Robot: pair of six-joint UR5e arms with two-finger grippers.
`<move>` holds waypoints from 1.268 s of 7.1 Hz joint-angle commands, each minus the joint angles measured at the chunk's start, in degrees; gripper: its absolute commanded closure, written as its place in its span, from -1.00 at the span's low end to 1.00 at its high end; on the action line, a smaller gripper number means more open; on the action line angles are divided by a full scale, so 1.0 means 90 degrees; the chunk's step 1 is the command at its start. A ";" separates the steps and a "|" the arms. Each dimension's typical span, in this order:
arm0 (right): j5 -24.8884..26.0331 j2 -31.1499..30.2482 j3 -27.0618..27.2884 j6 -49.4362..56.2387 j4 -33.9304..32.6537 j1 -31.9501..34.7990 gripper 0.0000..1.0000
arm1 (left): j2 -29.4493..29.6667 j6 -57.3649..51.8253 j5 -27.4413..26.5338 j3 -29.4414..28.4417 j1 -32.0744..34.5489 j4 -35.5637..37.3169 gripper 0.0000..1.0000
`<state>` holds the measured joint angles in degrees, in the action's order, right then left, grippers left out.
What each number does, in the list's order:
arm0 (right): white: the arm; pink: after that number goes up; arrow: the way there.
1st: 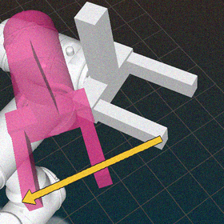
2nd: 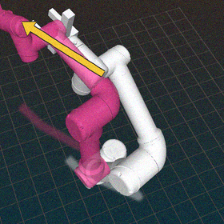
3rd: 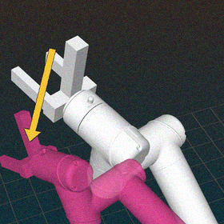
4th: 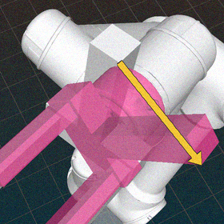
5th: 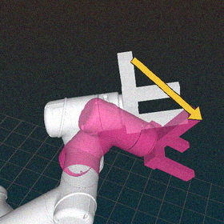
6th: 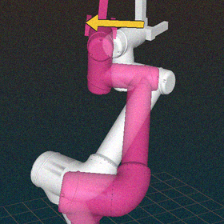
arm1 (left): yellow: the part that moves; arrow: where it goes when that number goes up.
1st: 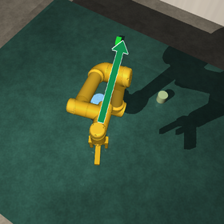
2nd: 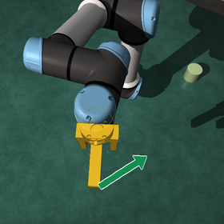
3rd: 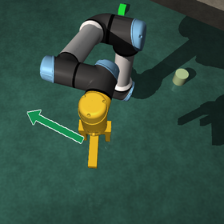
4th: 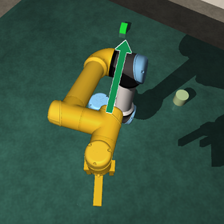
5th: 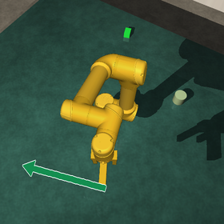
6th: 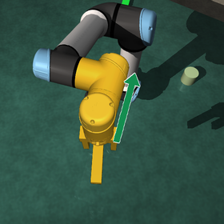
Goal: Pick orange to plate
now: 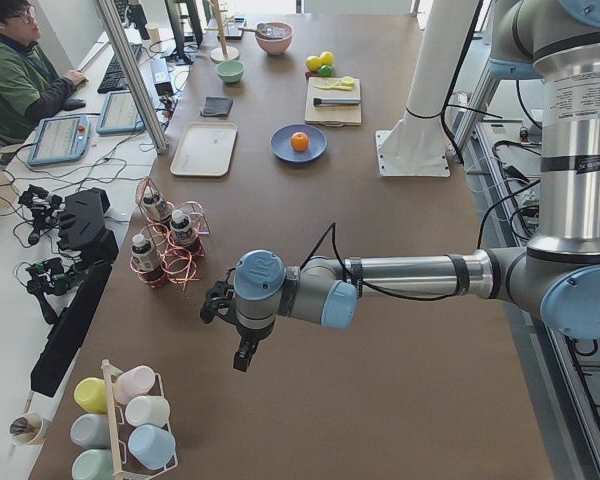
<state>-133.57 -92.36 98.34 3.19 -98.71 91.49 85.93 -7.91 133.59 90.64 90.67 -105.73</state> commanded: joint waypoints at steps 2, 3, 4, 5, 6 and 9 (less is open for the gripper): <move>-0.0012 0.0008 0.0001 0.0007 0.0002 0.0000 -1.00 | 0.0071 0.0000 0.0000 0.0026 0.0004 -0.0001 -0.96; -0.0002 0.0008 0.0001 -0.0002 0.0002 0.0000 -1.00 | 0.0081 0.0010 0.0000 0.0026 0.0004 -0.0001 -0.96; -0.0012 0.0008 0.0001 -0.0002 0.0002 0.0000 -1.00 | 0.0100 0.0010 0.0000 0.0036 0.0004 -0.0010 -0.96; -0.0012 0.0008 0.0011 -0.0002 0.0002 0.0000 -1.00 | 0.0100 0.0010 -0.0010 0.0036 0.0004 -0.0020 -0.96; -0.0012 0.0008 0.0011 -0.0002 0.0002 0.0000 -1.00 | 0.0110 0.0010 -0.0010 0.0036 0.0004 -0.0020 -0.96; -0.0022 0.0008 0.0021 -0.0002 0.0002 0.0000 -1.00 | 0.0081 0.0010 -0.0010 0.0046 0.0004 -0.0157 -0.96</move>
<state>-133.70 -92.28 98.46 3.16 -98.70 91.49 86.73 -7.82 133.53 91.06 90.70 -106.71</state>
